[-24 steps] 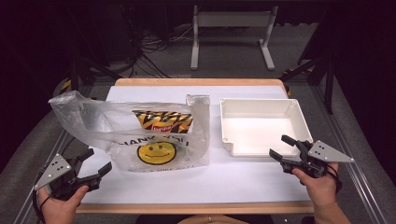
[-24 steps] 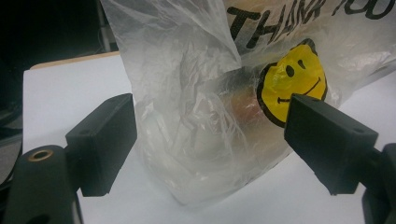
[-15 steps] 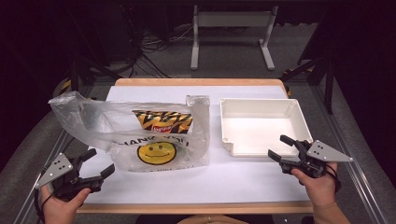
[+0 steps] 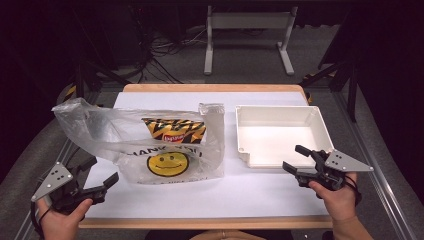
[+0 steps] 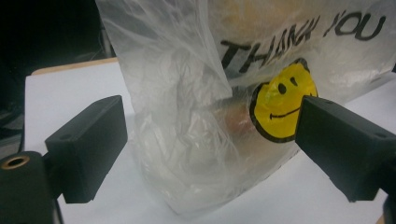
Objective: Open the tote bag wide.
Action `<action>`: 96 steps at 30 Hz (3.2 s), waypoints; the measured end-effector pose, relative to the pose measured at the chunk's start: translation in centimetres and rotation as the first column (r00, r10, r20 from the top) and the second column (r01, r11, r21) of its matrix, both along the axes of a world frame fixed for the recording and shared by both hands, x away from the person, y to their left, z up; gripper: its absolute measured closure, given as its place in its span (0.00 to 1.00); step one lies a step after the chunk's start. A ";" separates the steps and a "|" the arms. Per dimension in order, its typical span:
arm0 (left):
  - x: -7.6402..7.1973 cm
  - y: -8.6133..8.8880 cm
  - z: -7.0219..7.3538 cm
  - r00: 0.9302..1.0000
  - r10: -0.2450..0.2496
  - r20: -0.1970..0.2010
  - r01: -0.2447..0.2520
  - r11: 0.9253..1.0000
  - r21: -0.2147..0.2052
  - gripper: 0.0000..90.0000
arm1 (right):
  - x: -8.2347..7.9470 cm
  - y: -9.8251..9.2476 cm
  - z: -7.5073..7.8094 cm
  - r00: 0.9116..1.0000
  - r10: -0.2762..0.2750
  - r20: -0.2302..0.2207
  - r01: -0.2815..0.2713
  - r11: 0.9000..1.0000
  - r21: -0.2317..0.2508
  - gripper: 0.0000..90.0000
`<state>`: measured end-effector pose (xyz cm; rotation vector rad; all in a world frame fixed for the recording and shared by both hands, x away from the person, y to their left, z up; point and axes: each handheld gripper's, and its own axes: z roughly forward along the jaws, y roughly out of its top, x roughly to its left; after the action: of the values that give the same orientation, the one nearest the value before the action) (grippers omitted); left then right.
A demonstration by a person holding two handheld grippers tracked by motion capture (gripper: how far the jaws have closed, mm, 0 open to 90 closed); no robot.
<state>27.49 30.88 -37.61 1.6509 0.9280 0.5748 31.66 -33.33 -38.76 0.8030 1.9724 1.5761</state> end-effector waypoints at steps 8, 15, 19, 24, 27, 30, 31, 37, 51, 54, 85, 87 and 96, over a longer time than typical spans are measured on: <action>0.1 0.1 1.6 0.999 0.009 0.036 -0.008 1.000 -0.021 0.10 | 0.1 0.5 -0.1 1.000 0.009 -0.005 -0.009 1.000 -0.012 0.29; 0.8 -0.4 2.7 0.998 0.002 0.055 -0.002 1.000 -0.011 0.11 | 0.2 0.9 -0.1 1.000 0.021 -0.009 -0.021 1.000 -0.021 0.28; 1.3 -0.9 2.8 0.998 -0.003 0.059 0.003 1.000 -0.001 0.12 | 0.2 1.0 -0.1 1.000 0.026 -0.011 -0.026 0.999 -0.024 0.28; 1.9 -1.2 3.3 0.998 0.006 0.068 -0.007 1.000 0.006 0.15 | 0.2 1.2 -0.1 1.000 0.026 -0.007 -0.027 0.999 -0.021 0.28; 2.2 -1.3 3.6 0.998 -0.007 0.069 0.008 1.000 -0.011 0.25 | 0.2 1.3 0.1 1.000 0.026 -0.002 -0.026 0.999 -0.022 0.28; 2.4 -1.4 3.7 0.998 -0.028 0.064 0.027 1.000 0.002 0.41 | 0.3 1.6 0.3 0.999 0.038 0.005 -0.038 0.999 -0.022 0.28; 2.4 -1.4 3.7 0.998 -0.028 0.064 0.027 1.000 0.002 0.46 | 0.3 1.8 0.4 0.999 0.040 0.005 -0.040 0.999 -0.024 0.28; 2.5 -1.4 3.8 0.997 -0.058 0.059 0.058 0.998 0.010 0.82 | 0.2 2.4 0.6 0.998 0.062 0.008 -0.062 0.998 -0.023 0.28; 2.6 -1.4 4.0 0.995 -0.083 0.058 0.082 0.996 0.019 1.00 | 0.4 4.9 2.1 0.988 0.155 0.014 -0.155 0.988 0.002 0.28; 2.5 -1.4 4.0 0.995 -0.082 0.061 0.081 0.996 0.023 1.00 | 0.5 5.9 2.8 0.983 0.183 0.024 -0.183 0.983 0.005 0.28; 2.4 -1.6 3.8 0.994 -0.096 0.053 0.095 0.995 0.026 1.00 | 2.9 15.9 5.9 0.951 0.305 0.046 -0.303 0.952 -0.048 0.33; 2.5 -1.6 3.8 0.994 -0.098 0.053 0.096 0.995 0.028 1.00 | 2.9 16.1 6.1 0.950 0.307 0.054 -0.305 0.951 -0.049 0.36; 2.5 -1.7 3.8 0.993 -0.105 0.057 0.103 0.994 0.032 1.00 | 2.9 16.7 6.8 0.944 0.321 0.078 -0.317 0.946 -0.067 0.85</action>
<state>30.00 29.15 -33.83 1.6890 0.7892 0.5651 34.58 -16.66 -31.91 0.3976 2.1513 1.6945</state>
